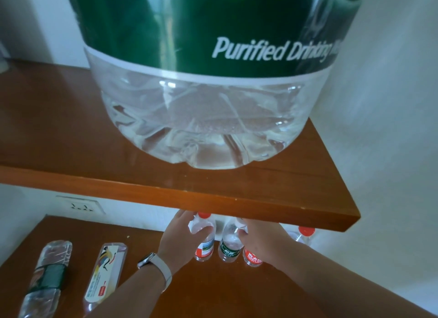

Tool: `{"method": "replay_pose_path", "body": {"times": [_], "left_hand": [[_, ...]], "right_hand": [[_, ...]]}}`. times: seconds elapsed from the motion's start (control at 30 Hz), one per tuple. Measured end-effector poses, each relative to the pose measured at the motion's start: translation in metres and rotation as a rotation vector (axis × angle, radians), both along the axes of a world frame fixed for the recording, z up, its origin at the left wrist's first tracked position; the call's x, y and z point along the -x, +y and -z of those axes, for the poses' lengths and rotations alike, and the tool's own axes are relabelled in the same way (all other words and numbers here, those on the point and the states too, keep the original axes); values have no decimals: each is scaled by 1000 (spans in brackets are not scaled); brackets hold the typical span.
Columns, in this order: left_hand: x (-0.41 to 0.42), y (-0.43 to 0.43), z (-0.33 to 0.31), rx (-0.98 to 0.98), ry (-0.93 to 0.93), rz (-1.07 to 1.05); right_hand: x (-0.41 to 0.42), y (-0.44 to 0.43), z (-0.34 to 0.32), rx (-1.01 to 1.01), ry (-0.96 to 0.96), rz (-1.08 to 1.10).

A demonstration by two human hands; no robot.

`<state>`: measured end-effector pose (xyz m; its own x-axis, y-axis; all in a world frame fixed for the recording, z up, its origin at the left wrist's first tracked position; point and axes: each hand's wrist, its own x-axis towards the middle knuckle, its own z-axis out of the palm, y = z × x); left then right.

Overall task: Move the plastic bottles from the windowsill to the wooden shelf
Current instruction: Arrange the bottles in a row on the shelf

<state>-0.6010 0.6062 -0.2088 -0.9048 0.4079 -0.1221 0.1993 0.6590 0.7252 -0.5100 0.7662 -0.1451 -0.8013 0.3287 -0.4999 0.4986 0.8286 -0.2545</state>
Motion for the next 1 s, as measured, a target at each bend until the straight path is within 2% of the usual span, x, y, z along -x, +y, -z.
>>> {"method": "replay_pose_path", "body": {"times": [0.07, 0.2, 0.33, 0.43, 0.53, 0.63, 0.7, 0.77, 0.9, 1.0], "left_hand": [[3, 0, 3, 18, -37, -11], [5, -2, 4, 27, -67, -7], [4, -4, 5, 3, -69, -16], [2, -7, 3, -26, -44, 21], [2, -13, 5, -43, -9, 62], [0, -20, 3, -25, 27, 54], [-2, -26, 2, -20, 71, 46], [-6, -32, -1, -14, 114, 61], [-18, -55, -4, 42, 159, 95], [-30, -79, -4, 119, 229, 150]], "right_hand": [[3, 2, 9, -90, 116, 35], [3, 5, 15, -109, 35, 19], [1, 9, 23, -119, 45, 2], [-4, 8, 16, -144, 179, -35], [-10, 8, 9, -15, 128, -48], [-21, 10, 7, -198, 386, -100], [-32, 8, 4, -191, 510, -166], [-44, 6, 3, -172, 568, -257], [-65, -9, 11, -272, 635, -367], [-76, -22, 21, -254, 599, -395]]}}
